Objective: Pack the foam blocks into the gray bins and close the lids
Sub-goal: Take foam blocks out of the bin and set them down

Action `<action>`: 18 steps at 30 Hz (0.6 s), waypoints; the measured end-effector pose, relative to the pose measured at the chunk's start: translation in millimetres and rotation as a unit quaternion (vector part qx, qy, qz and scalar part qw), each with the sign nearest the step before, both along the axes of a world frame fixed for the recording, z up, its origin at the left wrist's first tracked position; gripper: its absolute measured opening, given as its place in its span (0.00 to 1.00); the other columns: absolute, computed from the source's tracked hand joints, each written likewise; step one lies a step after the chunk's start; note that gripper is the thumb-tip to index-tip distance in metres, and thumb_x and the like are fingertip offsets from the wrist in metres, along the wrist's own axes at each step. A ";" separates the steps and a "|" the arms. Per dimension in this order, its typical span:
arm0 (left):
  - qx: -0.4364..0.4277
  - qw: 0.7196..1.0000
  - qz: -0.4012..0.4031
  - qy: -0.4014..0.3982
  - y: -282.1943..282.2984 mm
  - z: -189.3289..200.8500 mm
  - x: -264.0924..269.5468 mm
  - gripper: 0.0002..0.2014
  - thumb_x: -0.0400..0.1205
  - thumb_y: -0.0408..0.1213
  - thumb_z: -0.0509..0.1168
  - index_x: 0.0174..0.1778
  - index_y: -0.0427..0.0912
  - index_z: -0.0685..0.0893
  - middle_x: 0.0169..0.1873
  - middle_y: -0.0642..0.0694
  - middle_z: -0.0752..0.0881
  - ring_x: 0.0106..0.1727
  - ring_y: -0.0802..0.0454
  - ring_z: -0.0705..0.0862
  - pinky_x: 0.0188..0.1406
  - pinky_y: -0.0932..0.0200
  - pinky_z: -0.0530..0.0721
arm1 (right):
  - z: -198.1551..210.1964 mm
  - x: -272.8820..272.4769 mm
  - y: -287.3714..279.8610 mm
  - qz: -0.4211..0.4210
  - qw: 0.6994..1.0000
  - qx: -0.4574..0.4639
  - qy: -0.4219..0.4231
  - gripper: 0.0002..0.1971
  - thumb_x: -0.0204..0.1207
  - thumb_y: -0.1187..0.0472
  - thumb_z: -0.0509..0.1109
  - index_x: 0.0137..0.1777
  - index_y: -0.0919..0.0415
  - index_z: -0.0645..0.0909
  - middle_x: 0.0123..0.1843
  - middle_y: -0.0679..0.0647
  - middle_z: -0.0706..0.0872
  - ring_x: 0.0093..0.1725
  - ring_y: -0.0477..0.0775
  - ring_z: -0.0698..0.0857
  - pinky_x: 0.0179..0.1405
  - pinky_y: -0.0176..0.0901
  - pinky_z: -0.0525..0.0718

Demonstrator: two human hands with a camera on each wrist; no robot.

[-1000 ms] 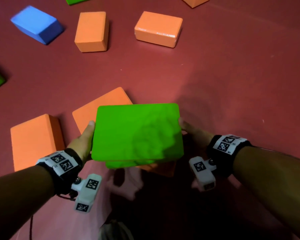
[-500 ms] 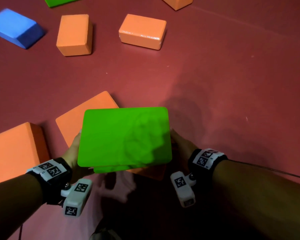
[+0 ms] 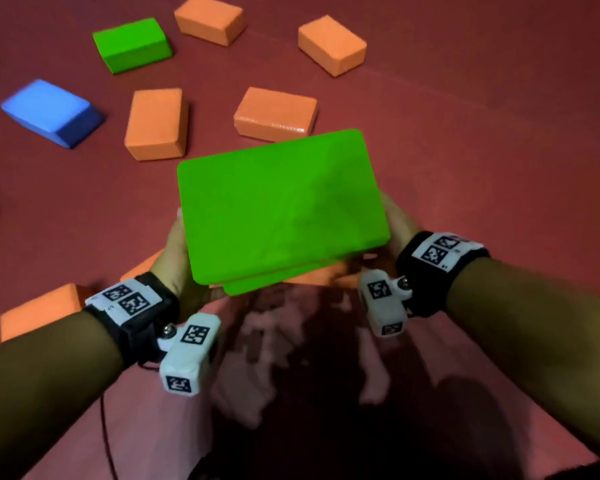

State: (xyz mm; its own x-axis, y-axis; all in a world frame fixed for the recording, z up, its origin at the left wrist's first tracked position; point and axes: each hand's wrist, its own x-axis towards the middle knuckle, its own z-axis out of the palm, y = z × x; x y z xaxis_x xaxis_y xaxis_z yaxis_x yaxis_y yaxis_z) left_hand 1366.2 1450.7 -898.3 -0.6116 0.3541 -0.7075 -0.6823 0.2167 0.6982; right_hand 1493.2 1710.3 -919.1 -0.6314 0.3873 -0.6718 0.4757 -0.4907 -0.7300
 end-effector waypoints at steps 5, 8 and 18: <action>0.031 0.997 0.066 0.009 23.0 156.1 0.8 0.33 0.72 0.79 0.49 0.54 0.60 0.86 0.50 0.52 0.92 0.51 0.44 0.89 0.56 0.39 0.83 | 159.8 -18.6 20.8 0.002 0.999 0.047 0.008 0.32 0.59 0.20 0.66 0.39 0.49 0.88 0.45 0.56 0.85 0.37 0.56 0.78 0.37 0.47 0.69; 0.042 0.994 0.101 0.018 7.8 268.4 2.1 0.33 0.70 0.80 0.51 0.48 0.58 0.87 0.39 0.52 0.90 0.40 0.44 0.86 0.46 0.46 0.82 | 288.3 -24.5 0.5 0.021 0.999 0.035 0.025 0.28 0.69 0.25 0.63 0.34 0.51 0.83 0.31 0.52 0.84 0.29 0.53 0.78 0.33 0.39 0.70; 0.102 0.965 0.240 0.030 -164.1 627.6 -22.7 0.22 0.76 0.65 0.60 0.30 0.50 0.81 0.21 0.49 0.83 0.20 0.47 0.82 0.25 0.56 0.83 | 627.7 -106.5 -157.4 0.103 0.986 0.010 0.132 0.44 0.55 0.23 0.75 0.62 0.56 0.87 0.58 0.61 0.90 0.58 0.63 0.89 0.66 0.64 0.81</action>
State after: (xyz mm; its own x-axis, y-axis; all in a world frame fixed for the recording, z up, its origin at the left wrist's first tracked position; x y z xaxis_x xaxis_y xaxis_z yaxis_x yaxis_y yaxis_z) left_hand 1343.5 1286.6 -270.7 -0.7780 0.1482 -0.6105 -0.6262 -0.2608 0.7347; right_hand 1386.7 1552.9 -291.4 -0.8500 0.2441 -0.4669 0.3557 -0.3881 -0.8502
